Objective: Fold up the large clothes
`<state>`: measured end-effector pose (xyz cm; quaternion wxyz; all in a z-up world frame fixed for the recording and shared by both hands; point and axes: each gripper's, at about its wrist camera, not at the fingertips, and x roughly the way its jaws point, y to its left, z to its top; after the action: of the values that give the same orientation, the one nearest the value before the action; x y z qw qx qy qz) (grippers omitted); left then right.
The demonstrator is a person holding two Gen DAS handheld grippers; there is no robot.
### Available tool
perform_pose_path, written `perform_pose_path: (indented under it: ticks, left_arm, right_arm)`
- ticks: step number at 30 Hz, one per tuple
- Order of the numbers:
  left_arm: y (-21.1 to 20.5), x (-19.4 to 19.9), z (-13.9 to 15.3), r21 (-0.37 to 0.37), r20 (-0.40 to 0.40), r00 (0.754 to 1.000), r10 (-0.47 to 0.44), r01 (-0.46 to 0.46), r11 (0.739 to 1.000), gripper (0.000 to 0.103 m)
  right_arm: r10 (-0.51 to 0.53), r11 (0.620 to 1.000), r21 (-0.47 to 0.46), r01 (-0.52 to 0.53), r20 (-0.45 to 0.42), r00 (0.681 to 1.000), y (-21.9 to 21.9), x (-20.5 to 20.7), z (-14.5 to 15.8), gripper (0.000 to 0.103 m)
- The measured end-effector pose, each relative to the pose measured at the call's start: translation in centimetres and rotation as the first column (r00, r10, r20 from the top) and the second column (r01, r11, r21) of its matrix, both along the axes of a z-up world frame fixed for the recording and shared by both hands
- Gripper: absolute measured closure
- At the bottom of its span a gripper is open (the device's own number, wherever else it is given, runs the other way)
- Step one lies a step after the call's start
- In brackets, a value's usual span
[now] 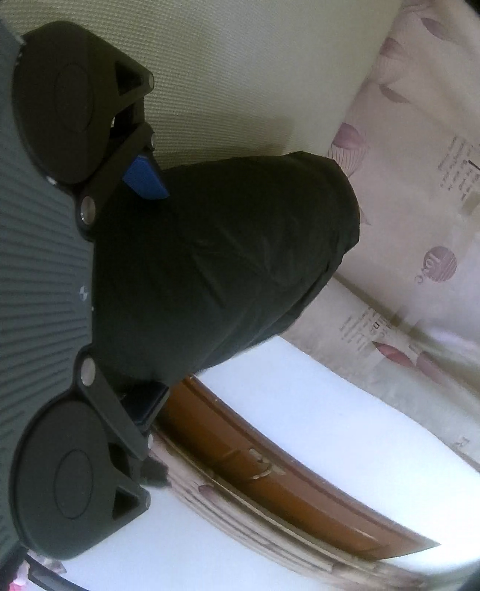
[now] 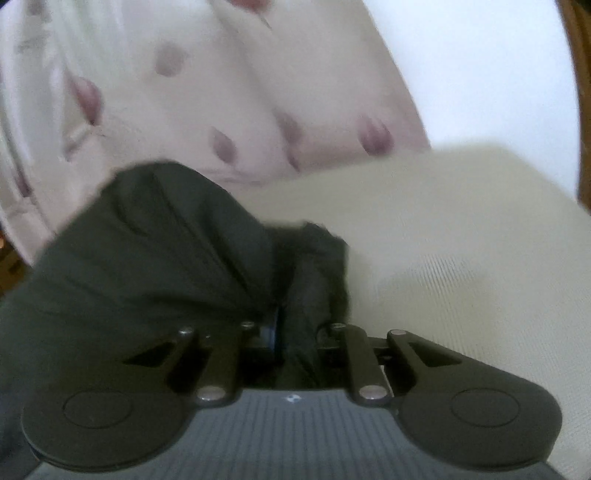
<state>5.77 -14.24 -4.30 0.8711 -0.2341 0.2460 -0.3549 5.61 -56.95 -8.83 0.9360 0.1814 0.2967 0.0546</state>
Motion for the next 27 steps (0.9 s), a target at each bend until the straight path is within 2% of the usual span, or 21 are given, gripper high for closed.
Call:
perform_pose_path:
  ticks: [3, 5, 6, 9, 11, 16, 21, 24, 27]
  left_arm:
    - [0.5, 0.2, -0.2, -0.001, -0.015, 1.0, -0.01, 0.01, 1.0, 0.0]
    - [1.1, 0.5, -0.3, -0.012, -0.039, 0.999, -0.005, 0.004, 1.0, 0.0]
    - [1.4, 0.8, -0.2, -0.016, -0.042, 0.999, 0.003, -0.004, 1.0, 0.0]
    - [2.7, 0.8, 0.0, 0.006, -0.016, 0.999, 0.034, -0.034, 0.999, 0.0]
    - [4.1, 0.7, 0.1, 0.012, -0.004, 0.997, 0.071, -0.07, 0.997, 0.0]
    - [8.4, 0.2, 0.0, 0.02, 0.008, 0.992, 0.128, -0.128, 0.992, 0.0]
    - [11.1, -0.7, 0.5, 0.048, 0.04, 0.985, 0.17, -0.171, 0.984, 0.0]
    - [11.4, -1.1, 0.8, 0.049, 0.049, 0.986, 0.161, -0.163, 0.985, 0.0]
    - [10.7, -1.5, 1.0, 0.061, 0.058, 0.989, 0.136, -0.14, 0.988, 0.0]
  right_arm:
    - [-0.034, 0.992, 0.118, 0.037, -0.028, 0.999, -0.3, 0.2, -1.8, 0.087]
    - [-0.037, 0.995, 0.089, 0.04, -0.039, 0.999, 0.4, 0.3, -1.5, 0.087]
    - [-0.043, 0.993, 0.104, 0.048, -0.051, 0.998, 0.7, 0.4, -1.5, 0.087]
    - [-0.036, 0.987, 0.154, 0.047, -0.073, 0.997, 2.2, 0.8, -1.5, 0.087]
    - [-0.019, 0.975, 0.219, 0.037, -0.083, 0.996, 3.6, 0.7, -2.0, 0.087]
    - [0.031, 0.947, 0.321, -0.006, -0.074, 0.997, 7.4, 0.8, -2.9, 0.087]
    - [0.092, 0.956, 0.284, -0.072, -0.057, 0.994, 10.2, 1.3, -1.7, 0.086]
    - [0.065, 0.96, 0.277, -0.049, -0.048, 0.997, 9.1, 1.3, -0.1, 0.085]
    - [0.023, 0.964, 0.266, -0.011, -0.043, 0.999, 7.6, 1.2, 1.7, 0.075]
